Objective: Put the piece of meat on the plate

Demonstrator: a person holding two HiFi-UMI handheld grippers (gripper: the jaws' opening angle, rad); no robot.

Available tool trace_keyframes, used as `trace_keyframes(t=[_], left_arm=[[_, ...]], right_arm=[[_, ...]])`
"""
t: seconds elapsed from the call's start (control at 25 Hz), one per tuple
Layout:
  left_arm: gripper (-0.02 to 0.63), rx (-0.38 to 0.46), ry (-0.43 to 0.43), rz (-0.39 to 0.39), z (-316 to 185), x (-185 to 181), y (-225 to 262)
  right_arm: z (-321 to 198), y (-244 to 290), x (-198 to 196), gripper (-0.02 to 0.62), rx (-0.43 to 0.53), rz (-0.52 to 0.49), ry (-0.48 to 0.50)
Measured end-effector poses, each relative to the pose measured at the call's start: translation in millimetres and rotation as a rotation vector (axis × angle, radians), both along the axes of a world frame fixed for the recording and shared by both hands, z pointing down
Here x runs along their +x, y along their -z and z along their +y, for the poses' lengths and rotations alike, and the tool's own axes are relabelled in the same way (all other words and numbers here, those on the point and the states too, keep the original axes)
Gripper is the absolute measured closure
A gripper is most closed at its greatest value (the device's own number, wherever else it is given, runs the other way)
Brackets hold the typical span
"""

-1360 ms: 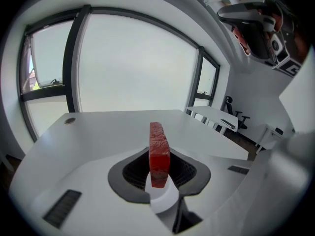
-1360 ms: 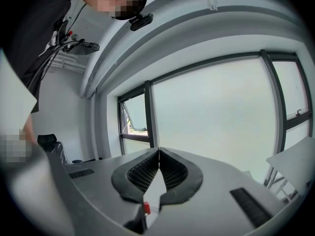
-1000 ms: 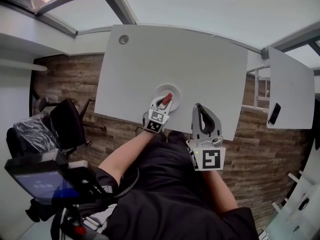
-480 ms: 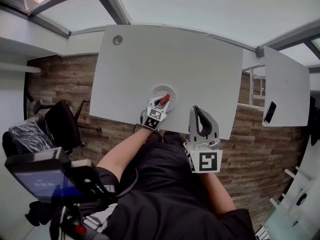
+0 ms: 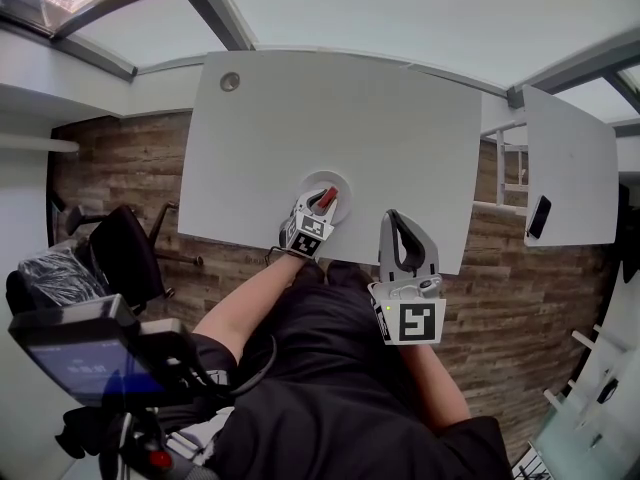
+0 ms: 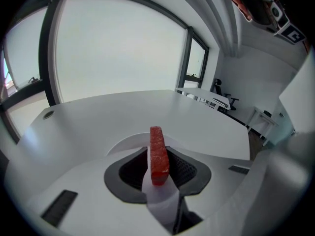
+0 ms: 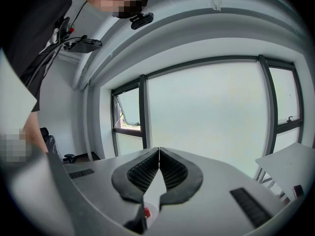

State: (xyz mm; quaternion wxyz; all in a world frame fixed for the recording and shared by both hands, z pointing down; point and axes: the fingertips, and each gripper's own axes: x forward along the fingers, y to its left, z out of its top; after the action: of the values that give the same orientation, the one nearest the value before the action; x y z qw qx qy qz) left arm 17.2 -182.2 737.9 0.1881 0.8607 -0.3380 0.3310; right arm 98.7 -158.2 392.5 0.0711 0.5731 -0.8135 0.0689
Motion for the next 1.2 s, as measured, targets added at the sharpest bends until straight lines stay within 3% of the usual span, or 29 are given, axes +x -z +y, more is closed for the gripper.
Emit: trace_keyframes(t=[0.52,0.72,0.96,1.2], left_arm=[[0.509,-0.006,0.116,0.029,-11,-14,1],[0.507,-0.017,0.122,0.018,-12,-19,0],[0.443,-0.018,0.112,0.004,-12,-22,-4],[0.426,-0.057,0.064,-0.061,-7,-22,-13]], right_arm=[[4,-6,-5,0.588,-0.009,0.009,0.015],[3,-6,-6,0.589,-0.002,0.009,0.018],[3,-9,-6,0.589,-0.006,0.007,0.02],[3,-10,-6,0.589,-0.007,0.011,0.026]])
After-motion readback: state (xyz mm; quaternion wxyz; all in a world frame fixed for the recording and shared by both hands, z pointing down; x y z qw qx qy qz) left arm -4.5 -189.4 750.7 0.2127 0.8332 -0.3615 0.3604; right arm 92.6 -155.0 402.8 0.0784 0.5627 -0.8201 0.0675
